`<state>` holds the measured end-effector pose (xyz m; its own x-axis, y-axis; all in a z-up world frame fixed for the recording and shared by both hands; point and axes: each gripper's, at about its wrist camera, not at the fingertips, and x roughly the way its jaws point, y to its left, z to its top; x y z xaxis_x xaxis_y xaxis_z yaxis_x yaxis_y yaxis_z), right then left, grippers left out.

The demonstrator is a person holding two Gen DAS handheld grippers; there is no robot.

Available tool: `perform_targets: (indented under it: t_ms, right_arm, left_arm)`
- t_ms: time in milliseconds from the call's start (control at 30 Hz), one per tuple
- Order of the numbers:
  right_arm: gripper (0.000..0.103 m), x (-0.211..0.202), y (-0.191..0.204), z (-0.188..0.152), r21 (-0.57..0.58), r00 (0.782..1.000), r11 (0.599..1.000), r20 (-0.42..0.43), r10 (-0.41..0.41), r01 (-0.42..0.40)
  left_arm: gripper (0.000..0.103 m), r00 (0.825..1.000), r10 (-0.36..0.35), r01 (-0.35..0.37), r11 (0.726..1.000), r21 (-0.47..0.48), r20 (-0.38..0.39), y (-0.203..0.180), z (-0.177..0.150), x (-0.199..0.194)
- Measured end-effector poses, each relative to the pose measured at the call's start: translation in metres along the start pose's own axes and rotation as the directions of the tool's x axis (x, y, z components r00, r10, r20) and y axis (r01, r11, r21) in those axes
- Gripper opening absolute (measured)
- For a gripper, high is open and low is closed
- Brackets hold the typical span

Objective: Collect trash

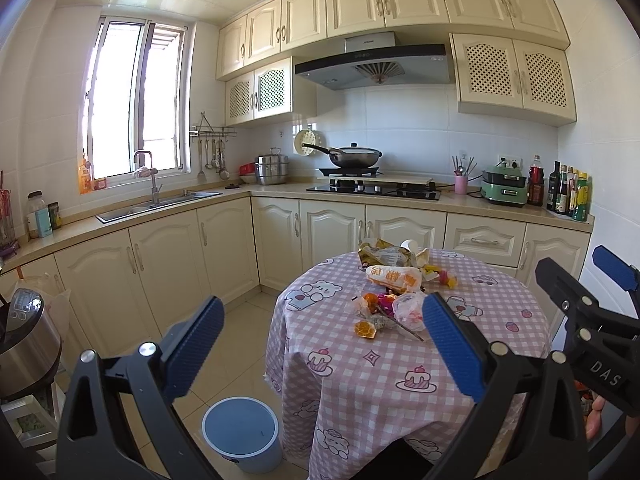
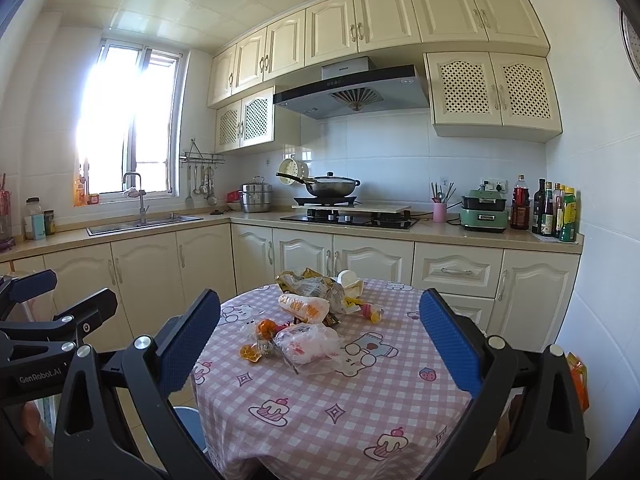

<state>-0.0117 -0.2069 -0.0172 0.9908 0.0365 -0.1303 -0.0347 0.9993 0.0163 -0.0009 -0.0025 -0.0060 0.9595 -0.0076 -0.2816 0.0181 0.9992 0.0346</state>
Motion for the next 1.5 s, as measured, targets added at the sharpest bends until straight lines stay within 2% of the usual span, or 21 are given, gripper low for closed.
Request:
perform_targets:
  t_ms: [333, 567, 800, 967, 1100, 1233, 1333, 1500]
  right_arm:
    - [0.096, 0.006, -0.001, -0.001, 0.005, 1.0, 1.0, -0.016, 0.021, -0.021]
    - [0.096, 0.026, -0.003, -0.005, 0.017, 0.998, 0.999, -0.049, 0.031, -0.03]
    - [0.096, 0.062, -0.016, -0.013, 0.051, 0.994, 0.999, -0.11, 0.02, -0.014]
    - [0.096, 0.097, -0.031, -0.024, 0.076, 0.985, 0.997, -0.173, -0.003, 0.017]
    - [0.096, 0.127, -0.05, -0.037, 0.105, 0.97, 0.993, -0.242, -0.028, 0.055]
    - [0.096, 0.162, -0.068, -0.051, 0.139, 0.943, 0.987, -0.33, -0.033, 0.083]
    - [0.096, 0.187, -0.069, -0.058, 0.157, 0.923, 0.985, -0.385, -0.004, 0.07]
    - [0.096, 0.225, -0.052, -0.068, 0.181, 0.887, 0.984, -0.453, 0.089, -0.007]
  left_arm:
    - [0.097, 1.0, 0.001, -0.001, 1.0, 0.001, -0.014, 0.002, -0.002, 0.006]
    - [0.097, 0.999, 0.01, -0.01, 1.0, 0.002, -0.039, 0.004, -0.004, 0.02]
    - [0.097, 0.993, 0.016, -0.016, 1.0, 0.002, -0.115, 0.006, -0.006, 0.061]
    - [0.097, 0.98, -0.027, 0.025, 1.0, -0.015, -0.197, 0.0, -0.01, 0.106]
    - [0.097, 0.963, -0.069, 0.067, 0.998, -0.015, -0.261, -0.013, -0.015, 0.146]
    - [0.097, 0.942, -0.113, 0.114, 0.993, -0.015, -0.317, -0.031, -0.02, 0.184]
    - [0.097, 0.928, -0.113, 0.11, 0.994, -0.029, -0.354, -0.038, -0.025, 0.212]
    - [0.097, 0.912, -0.072, 0.057, 0.997, -0.049, -0.405, -0.025, -0.034, 0.244]
